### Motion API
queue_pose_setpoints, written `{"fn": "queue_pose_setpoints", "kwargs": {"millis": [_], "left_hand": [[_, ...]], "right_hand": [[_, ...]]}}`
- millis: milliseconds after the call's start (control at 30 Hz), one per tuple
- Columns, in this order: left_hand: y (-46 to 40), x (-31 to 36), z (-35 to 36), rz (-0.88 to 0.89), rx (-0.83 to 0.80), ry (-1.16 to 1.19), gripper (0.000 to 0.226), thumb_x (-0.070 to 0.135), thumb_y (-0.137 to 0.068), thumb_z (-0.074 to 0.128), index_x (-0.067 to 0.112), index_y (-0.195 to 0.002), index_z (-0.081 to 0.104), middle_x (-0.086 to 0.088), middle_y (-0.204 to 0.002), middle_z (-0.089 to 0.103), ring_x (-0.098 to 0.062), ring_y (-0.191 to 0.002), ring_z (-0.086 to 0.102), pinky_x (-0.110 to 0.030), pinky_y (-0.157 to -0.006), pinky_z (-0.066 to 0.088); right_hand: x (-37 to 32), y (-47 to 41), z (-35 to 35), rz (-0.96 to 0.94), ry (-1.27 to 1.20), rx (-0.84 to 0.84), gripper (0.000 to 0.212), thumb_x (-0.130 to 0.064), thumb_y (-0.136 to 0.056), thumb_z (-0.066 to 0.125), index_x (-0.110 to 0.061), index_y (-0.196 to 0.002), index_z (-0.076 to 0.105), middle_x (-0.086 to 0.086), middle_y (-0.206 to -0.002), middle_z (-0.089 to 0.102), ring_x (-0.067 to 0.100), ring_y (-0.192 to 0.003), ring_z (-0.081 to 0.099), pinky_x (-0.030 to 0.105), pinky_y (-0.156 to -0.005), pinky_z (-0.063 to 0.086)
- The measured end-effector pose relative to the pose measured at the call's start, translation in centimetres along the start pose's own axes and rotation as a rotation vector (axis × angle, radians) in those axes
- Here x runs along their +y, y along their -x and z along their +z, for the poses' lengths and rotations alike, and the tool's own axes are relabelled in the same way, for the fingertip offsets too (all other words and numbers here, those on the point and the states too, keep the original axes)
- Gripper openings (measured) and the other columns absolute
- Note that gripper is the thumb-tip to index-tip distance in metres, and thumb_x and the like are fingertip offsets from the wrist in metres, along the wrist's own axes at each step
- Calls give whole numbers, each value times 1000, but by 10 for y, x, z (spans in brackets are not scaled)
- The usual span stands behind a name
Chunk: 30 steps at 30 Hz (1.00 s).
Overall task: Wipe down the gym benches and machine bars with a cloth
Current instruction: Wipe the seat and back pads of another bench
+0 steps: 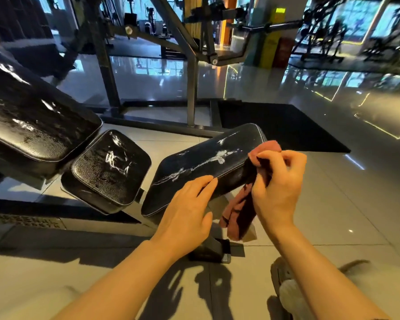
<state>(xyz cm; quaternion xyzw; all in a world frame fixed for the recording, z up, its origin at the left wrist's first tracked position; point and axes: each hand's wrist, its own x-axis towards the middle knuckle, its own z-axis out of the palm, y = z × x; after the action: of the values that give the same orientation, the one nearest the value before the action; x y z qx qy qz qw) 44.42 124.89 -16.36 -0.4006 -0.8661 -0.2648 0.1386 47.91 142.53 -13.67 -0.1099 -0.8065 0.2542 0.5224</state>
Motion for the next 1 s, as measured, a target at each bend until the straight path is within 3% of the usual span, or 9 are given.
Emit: {"fn": "queue_pose_setpoints", "kwargs": {"millis": [67,267,367,500,733,800,900,1000], "left_hand": [[-2,0,2,-2,31,12,68,15,-85,67,16,-146,37,3,-148,37,-12,-136,32,-25,-110,28],[0,-4,1,10,45,43,68,12,-83,68,16,-145,40,2,-146,41,-12,-133,37,-28,-109,34],[4,-8,0,36,12,24,69,11,-84,67,17,-147,38,4,-149,38,-10,-134,35,-22,-109,26],[11,-13,1,35,-10,11,73,14,-85,68,17,-149,33,4,-152,33,-10,-138,30,-21,-109,19],[16,-14,3,11,-11,-14,77,13,-81,73,16,-148,35,2,-151,33,-11,-137,31,-27,-108,31],[15,-13,3,16,-6,-15,76,14,-82,72,15,-148,35,2,-151,32,-11,-138,30,-26,-108,28],[16,-12,5,25,-4,-30,75,12,-80,73,12,-147,37,0,-151,34,-14,-138,31,-28,-108,29],[17,-13,7,19,-8,-46,75,13,-80,74,12,-146,38,-1,-152,33,-15,-138,32,-29,-108,29]], "right_hand": [[-3,9,5,16,9,11,23,3,-82,68,-9,-101,64,12,-107,48,21,-99,48,4,-78,38],[-9,33,13,-64,8,-192,29,3,-78,73,-12,-102,66,2,-105,47,15,-96,48,9,-75,40],[-7,17,5,26,-29,-86,25,3,-82,68,-14,-99,66,-5,-104,42,13,-94,49,8,-74,43],[-8,9,9,135,-24,88,23,4,-85,62,-14,-100,64,-2,-104,41,14,-95,49,3,-76,40],[-13,40,18,58,-26,-207,29,6,-80,67,-20,-93,64,-6,-102,41,15,-95,47,16,-72,48],[-13,31,11,123,-80,-130,26,5,-82,64,-20,-90,64,-6,-100,39,13,-92,48,11,-73,45],[-8,10,3,161,-49,115,19,2,-84,62,-14,-94,66,-3,-102,40,13,-91,48,7,-75,40],[-4,6,7,118,-23,87,12,-6,-86,66,-12,-97,67,2,-106,47,20,-97,51,10,-76,41]]}}
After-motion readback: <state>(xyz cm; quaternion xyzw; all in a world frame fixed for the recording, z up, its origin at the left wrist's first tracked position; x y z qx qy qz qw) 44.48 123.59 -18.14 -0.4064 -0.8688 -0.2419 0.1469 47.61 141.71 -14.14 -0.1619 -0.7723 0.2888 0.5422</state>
